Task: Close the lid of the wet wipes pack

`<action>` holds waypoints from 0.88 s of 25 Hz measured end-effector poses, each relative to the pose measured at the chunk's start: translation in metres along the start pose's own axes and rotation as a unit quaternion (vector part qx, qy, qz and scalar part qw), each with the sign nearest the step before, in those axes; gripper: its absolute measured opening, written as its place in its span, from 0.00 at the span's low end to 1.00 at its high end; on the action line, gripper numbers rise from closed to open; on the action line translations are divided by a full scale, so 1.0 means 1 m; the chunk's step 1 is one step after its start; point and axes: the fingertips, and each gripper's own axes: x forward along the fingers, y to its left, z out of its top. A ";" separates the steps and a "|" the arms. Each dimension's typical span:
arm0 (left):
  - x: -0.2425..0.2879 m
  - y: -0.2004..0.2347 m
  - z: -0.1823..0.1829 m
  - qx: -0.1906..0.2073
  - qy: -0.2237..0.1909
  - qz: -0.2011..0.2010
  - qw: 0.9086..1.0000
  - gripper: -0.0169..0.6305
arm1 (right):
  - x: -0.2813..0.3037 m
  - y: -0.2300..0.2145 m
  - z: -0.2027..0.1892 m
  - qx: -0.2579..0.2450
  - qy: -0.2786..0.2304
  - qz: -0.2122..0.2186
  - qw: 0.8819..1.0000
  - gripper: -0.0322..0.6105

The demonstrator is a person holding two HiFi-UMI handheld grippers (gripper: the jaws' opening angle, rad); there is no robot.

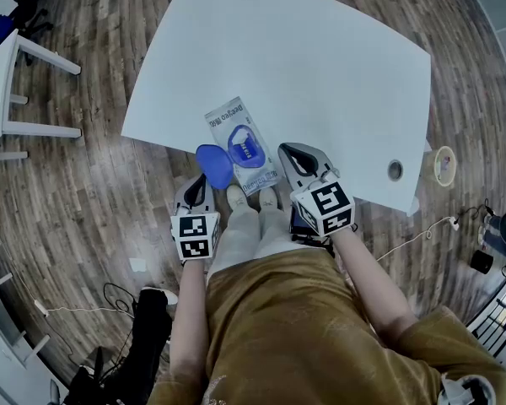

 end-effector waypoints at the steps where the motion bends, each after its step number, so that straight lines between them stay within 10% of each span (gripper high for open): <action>1: 0.000 -0.001 0.000 0.001 0.000 -0.002 1.000 0.02 | 0.000 0.000 0.000 0.001 -0.001 0.000 1.000 0.06; 22: -0.003 -0.013 0.021 0.020 -0.020 -0.013 1.000 0.02 | -0.006 0.000 0.009 0.000 -0.014 -0.004 1.000 0.06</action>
